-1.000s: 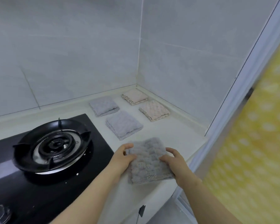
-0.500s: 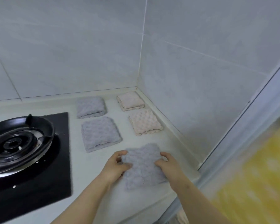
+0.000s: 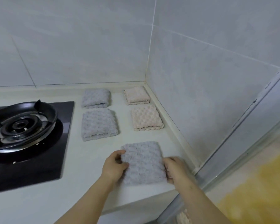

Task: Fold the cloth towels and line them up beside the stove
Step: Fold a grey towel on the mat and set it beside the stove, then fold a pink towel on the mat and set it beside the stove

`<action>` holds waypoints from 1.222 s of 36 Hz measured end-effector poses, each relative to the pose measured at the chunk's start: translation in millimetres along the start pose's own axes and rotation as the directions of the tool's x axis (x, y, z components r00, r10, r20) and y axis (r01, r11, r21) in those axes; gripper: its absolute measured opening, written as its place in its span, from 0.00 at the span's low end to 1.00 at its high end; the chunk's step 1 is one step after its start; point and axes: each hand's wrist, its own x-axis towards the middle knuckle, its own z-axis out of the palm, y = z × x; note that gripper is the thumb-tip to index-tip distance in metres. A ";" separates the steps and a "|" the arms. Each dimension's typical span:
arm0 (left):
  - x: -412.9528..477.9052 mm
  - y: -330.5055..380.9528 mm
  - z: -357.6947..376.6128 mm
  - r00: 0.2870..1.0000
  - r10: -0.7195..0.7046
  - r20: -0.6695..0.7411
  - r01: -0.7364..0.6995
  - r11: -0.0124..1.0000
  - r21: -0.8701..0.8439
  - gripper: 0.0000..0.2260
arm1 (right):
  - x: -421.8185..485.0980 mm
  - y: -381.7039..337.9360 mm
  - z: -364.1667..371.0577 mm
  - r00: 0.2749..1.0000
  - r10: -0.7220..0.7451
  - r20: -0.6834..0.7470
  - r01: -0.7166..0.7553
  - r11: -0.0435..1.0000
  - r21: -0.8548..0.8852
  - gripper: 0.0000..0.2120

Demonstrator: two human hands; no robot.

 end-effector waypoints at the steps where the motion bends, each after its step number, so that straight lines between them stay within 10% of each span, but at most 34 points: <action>1: 1.3 -0.6 1.7 1.000 0.002 -0.009 -0.001 1.000 0.013 0.15 | -0.9 0.6 -1.8 1.000 0.017 0.010 -0.017 1.000 0.023 0.05; 10: 14.5 7.1 32.9 0.995 -0.029 -0.091 0.030 1.000 0.010 0.14 | 9.8 11.9 -15.5 0.964 -0.068 -0.257 0.106 0.985 0.139 0.13; 18: 23.5 14.7 60.9 0.997 -0.040 -0.071 0.046 0.996 0.076 0.16 | 9.6 5.3 -27.5 0.990 -0.035 -0.136 0.056 0.987 0.152 0.05; 27: 25.1 15.2 83.7 0.989 -0.049 -0.139 0.060 0.995 0.079 0.14 | 15.0 20.3 -25.1 0.922 -0.161 -0.351 0.183 0.983 0.030 0.16; 31: 24.9 12.9 89.2 0.979 -0.059 -0.197 0.063 0.998 0.014 0.13 | 10.9 22.3 -24.5 0.889 -0.192 -0.416 0.177 0.981 -0.074 0.02; 44: 9.6 14.0 101.0 0.981 -0.027 -0.193 0.039 0.998 0.059 0.15 | 7.8 23.0 -41.0 0.918 -0.178 -0.354 0.227 0.969 0.103 0.06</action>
